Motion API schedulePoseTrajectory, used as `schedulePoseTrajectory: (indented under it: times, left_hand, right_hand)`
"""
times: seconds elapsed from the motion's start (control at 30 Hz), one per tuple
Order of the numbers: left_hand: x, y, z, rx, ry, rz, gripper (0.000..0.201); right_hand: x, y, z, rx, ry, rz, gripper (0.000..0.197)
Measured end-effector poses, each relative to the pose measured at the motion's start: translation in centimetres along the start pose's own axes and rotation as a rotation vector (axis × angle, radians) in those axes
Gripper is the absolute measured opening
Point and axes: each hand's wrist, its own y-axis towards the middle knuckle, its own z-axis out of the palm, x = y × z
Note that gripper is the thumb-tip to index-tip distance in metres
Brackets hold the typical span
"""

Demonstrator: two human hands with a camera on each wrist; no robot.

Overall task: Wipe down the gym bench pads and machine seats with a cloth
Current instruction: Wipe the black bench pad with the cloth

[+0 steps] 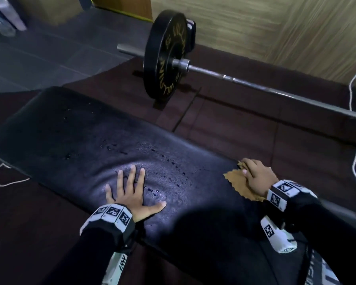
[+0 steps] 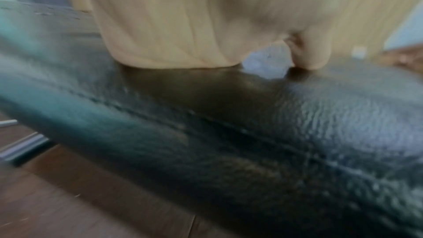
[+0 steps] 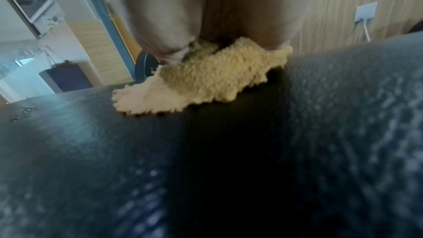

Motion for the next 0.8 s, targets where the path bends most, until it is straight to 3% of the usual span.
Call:
schedulePoseTrajectory:
  times: [0.17, 0.53, 0.8]
  left_hand:
    - [-0.2, -0.2, -0.7, 0.044, 0.038, -0.021, 0.114]
    - [-0.2, -0.5, -1.6, 0.190, 0.034, 0.001, 0.110]
    - [-0.2, -0.1, -1.4, 0.250, 0.054, -0.042, 0.111]
  right_hand:
    - [0.6, -0.2, -0.2, 0.010, -0.013, 0.043, 0.042]
    - [2.1, 1.0, -1.8, 0.106, 0.194, -0.052, 0.042]
    - [12.5, 7.2, -1.8, 0.162, 0.173, -0.350, 0.051]
